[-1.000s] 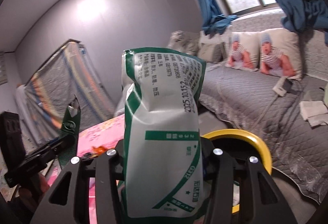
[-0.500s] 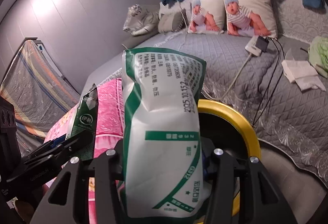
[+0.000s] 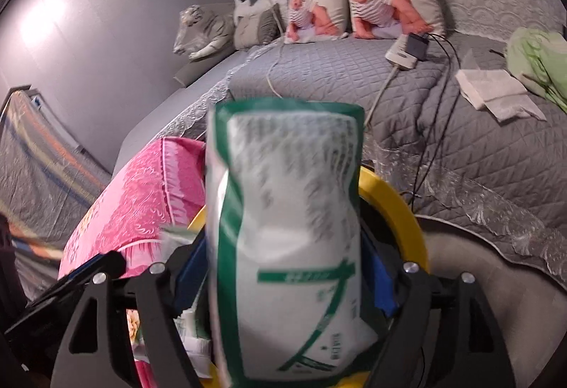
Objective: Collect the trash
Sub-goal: 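Drop the milk carton and snack bag into the yellow bin with both grippers, then grasp the green-and-white medicine box with the left gripper, then lift the medicine box with the left gripper while the right gripper grasps the pink paper box, then carry the medicine box and pink box over the yellow bin and open both grippers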
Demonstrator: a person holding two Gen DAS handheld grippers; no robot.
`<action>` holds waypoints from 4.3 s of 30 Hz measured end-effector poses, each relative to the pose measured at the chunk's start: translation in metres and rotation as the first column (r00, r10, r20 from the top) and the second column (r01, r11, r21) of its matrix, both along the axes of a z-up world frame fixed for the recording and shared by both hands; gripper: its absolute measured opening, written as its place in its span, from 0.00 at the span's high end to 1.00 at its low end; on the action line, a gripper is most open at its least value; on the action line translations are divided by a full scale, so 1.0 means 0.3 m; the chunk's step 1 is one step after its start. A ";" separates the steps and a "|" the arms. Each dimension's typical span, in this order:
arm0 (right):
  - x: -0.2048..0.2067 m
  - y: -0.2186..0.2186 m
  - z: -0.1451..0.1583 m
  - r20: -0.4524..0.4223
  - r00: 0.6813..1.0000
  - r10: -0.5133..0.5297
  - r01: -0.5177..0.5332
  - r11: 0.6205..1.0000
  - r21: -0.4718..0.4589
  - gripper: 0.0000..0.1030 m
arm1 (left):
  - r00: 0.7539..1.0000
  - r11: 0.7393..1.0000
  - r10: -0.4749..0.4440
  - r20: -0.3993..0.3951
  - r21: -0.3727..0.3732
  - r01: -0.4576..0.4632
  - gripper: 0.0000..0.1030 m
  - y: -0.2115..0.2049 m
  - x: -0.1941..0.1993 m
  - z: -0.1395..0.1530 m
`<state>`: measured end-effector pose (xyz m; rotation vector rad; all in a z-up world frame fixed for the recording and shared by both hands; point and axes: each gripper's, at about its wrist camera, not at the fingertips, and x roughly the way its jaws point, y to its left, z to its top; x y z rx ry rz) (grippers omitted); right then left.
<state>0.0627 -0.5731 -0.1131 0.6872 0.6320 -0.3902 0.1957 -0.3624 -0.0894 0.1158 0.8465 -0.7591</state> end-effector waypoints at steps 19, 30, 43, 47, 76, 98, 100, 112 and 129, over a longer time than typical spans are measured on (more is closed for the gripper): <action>-0.095 0.250 0.245 0.268 0.944 0.192 -0.137 0.968 -0.210 0.10 | 0.921 0.873 0.350 0.169 -0.416 -0.255 0.08 0.820 -0.143 0.449; -0.039 0.765 0.281 0.176 0.637 0.751 -0.681 0.654 -0.329 0.08 | 0.701 0.746 0.656 0.279 -0.383 -0.545 0.08 1.423 -0.355 0.389; 0.005 1.339 0.199 -0.113 0.308 0.945 -0.951 0.302 -0.067 0.08 | 0.806 0.836 0.544 0.233 -0.230 -0.498 0.08 1.570 -0.498 0.173; 0.039 1.262 0.257 -0.053 0.404 0.913 -0.913 0.399 -0.084 0.08 | 0.914 0.930 0.366 0.178 -0.103 -0.352 0.08 1.445 -0.519 0.119; 0.069 0.907 0.249 0.113 0.597 0.794 -0.795 0.605 -0.049 0.08 | 0.948 0.924 0.317 0.008 0.223 -0.311 0.35 1.170 -0.402 -0.116; 0.646 0.990 0.003 -0.309 0.715 0.627 -0.695 0.689 -0.208 0.26 | 0.945 0.948 0.318 0.077 -0.004 -0.318 0.35 1.234 -0.394 0.044; 0.668 0.994 -0.019 -0.324 0.712 0.623 -0.696 0.688 -0.205 0.30 | 0.944 0.947 0.320 0.080 -0.004 -0.321 0.35 1.235 -0.387 0.047; 0.659 0.945 -0.002 -0.284 0.726 0.626 -0.683 0.704 -0.194 0.54 | 0.930 0.936 0.349 0.117 -0.003 -0.351 0.34 1.221 -0.358 0.085; 0.200 0.749 0.392 0.112 0.725 0.680 -0.648 0.727 -0.225 0.54 | 0.932 0.959 0.283 0.225 -0.046 -0.280 0.34 0.981 -0.297 0.277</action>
